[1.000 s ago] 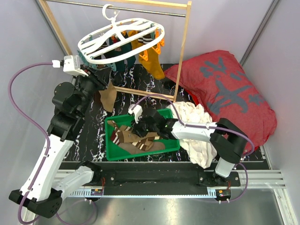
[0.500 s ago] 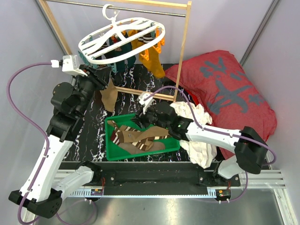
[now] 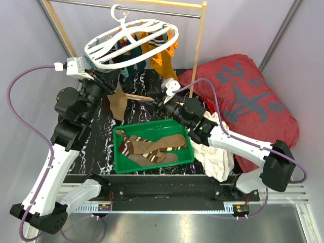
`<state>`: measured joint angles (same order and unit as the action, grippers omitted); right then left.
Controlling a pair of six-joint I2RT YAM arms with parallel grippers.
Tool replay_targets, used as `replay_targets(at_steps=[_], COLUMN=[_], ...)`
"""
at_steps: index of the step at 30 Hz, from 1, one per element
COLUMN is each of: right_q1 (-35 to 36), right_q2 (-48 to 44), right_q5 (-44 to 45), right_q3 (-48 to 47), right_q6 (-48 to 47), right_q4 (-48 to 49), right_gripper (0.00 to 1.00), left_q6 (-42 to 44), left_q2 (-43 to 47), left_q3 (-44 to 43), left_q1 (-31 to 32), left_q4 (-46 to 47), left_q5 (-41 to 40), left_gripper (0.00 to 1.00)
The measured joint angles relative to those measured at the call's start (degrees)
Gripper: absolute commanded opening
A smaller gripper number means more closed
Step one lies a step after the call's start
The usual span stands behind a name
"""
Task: Clip the socks to the hanger
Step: Open the clamp at the hanger.
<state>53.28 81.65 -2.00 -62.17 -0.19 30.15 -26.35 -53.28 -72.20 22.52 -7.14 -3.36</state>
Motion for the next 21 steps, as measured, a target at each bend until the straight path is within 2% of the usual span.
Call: replay_targets(at_steps=[3, 11, 21], right_q1=[-0.11, -0.87, -4.15], right_q2=[1.25, 6.40, 12.22], right_q5=[-0.11, -2.16, -10.32], right_q3=[-3.61, -11.78, -19.08], right_q6=[-0.68, -2.10, -3.30], right_q4=[2.82, 7.43, 6.27], right_gripper=[0.59, 0.66, 0.67], left_q6=[-0.50, -0.76, -1.42], left_q2=[-0.28, -0.48, -0.46], left_q3=[-0.17, -0.22, -1.73], left_q1=[0.00, 0.00, 0.00], left_q4=[0.35, 0.26, -0.63], left_q5=[0.37, 0.70, 1.20], left_gripper=[0.17, 0.16, 0.16])
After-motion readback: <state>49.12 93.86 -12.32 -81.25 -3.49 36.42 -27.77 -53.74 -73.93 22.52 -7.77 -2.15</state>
